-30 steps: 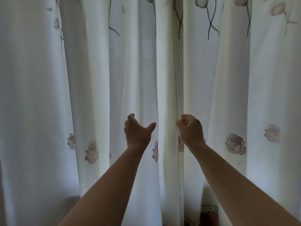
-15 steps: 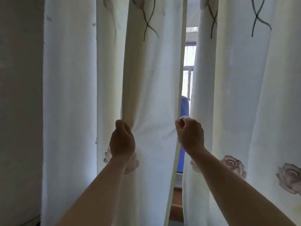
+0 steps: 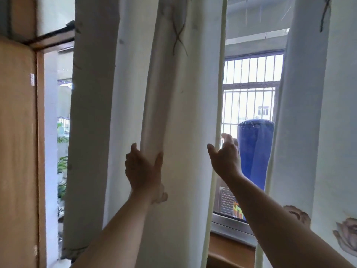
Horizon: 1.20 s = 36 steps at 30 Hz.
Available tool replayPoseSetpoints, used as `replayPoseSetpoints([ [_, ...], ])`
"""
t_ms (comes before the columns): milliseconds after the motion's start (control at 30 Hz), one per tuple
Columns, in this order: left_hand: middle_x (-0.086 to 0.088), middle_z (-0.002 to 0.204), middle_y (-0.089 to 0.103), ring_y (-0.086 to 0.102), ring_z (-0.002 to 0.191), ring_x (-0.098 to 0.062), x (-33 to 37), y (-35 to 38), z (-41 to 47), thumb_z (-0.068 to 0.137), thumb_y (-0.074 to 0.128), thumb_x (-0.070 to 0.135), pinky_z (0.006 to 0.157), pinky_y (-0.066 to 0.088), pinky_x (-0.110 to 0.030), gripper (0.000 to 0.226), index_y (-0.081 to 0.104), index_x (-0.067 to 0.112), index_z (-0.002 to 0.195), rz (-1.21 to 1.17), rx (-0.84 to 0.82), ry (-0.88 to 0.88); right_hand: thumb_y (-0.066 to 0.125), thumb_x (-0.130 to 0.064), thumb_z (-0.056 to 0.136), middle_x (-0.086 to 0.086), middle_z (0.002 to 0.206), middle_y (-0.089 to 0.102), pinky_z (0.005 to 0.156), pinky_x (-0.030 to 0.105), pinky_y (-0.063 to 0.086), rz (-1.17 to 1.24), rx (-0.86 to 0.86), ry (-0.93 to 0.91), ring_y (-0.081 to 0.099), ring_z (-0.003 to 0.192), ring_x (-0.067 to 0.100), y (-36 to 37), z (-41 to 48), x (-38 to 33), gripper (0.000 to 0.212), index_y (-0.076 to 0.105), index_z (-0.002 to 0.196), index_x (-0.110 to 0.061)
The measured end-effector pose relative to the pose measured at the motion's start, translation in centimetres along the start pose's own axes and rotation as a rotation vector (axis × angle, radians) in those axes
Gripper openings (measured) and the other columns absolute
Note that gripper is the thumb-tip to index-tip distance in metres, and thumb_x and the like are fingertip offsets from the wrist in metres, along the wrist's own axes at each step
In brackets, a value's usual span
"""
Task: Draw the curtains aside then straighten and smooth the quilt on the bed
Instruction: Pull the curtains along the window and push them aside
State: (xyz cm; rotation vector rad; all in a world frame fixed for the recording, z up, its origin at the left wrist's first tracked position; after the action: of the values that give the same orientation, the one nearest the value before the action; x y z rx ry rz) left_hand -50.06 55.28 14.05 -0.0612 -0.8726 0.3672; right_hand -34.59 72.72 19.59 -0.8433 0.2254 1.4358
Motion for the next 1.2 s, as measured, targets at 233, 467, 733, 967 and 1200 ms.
replayPoseSetpoints([
  [233, -0.014, 0.145, 0.041, 0.044, 0.128, -0.034, 0.3, 2.3, 4.8, 0.078, 0.063, 0.061, 0.110, 0.028, -0.047, 0.110, -0.003, 0.014, 0.152, -0.056, -0.217, -0.068, 0.043, -0.027, 0.099, 0.019, 0.152, 0.026, 0.112, 0.038, 0.025, 0.168, -0.086, 0.024, 0.027, 0.140, 0.031, 4.2, 3.9, -3.0, 0.065, 0.011, 0.149, -0.003],
  [467, -0.009, 0.101, 0.066, 0.061, 0.097, -0.031, 3.1, 5.0, 9.3, 0.101, 0.031, 0.037, 0.086, 0.047, -0.037, 0.036, 0.054, 0.010, 0.107, 0.175, -0.284, 0.305, 0.040, -0.024, 0.100, 0.021, 0.142, 0.042, 0.093, 0.037, 0.038, 0.094, -0.033, 0.005, 0.043, 0.128, 0.038, 8.3, 7.1, -5.5, 0.052, 0.020, 0.142, -0.001],
  [733, -0.010, 0.102, 0.067, 0.065, 0.093, -0.033, -3.5, 5.3, 17.1, 0.103, 0.027, 0.035, 0.080, 0.048, -0.037, 0.034, 0.049, 0.010, 0.110, 0.392, -0.241, 0.455, 0.031, -0.022, 0.100, 0.021, 0.107, 0.063, 0.067, 0.035, 0.033, -0.280, -0.029, -0.073, 0.060, 0.096, 0.040, 17.1, 9.0, -9.1, 0.015, 0.041, 0.101, -0.011],
  [967, -0.014, 0.112, 0.064, 0.061, 0.104, -0.036, -11.2, 4.3, 25.0, 0.102, 0.032, 0.034, 0.082, 0.048, -0.040, 0.033, 0.052, 0.010, 0.114, 0.430, -0.239, 0.350, 0.030, -0.014, 0.097, 0.020, 0.103, 0.063, 0.069, 0.038, 0.040, -0.315, -0.083, -0.145, 0.063, 0.095, 0.041, 27.6, 9.8, -13.9, 0.016, 0.040, 0.109, -0.009],
  [1200, -0.012, 0.101, 0.067, 0.064, 0.093, -0.034, -17.5, 0.3, 31.6, 0.102, 0.031, 0.036, 0.078, 0.048, -0.038, 0.034, 0.055, 0.011, 0.107, 0.496, -0.127, 0.354, 0.041, -0.021, 0.095, 0.016, 0.121, 0.056, 0.070, 0.038, 0.040, -0.216, -0.076, -0.167, 0.059, 0.100, 0.040, 34.5, 9.2, -19.4, 0.030, 0.036, 0.123, -0.012],
])
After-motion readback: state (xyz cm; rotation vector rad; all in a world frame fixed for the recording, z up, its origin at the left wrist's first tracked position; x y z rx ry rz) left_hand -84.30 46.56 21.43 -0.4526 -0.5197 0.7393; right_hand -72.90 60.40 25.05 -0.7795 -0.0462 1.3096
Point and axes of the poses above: each hand's wrist, its own z-axis towards the middle knuckle, its own y-axis out of the palm, x = y × z, the point moved 5 cm from there along z, towards the middle knuckle
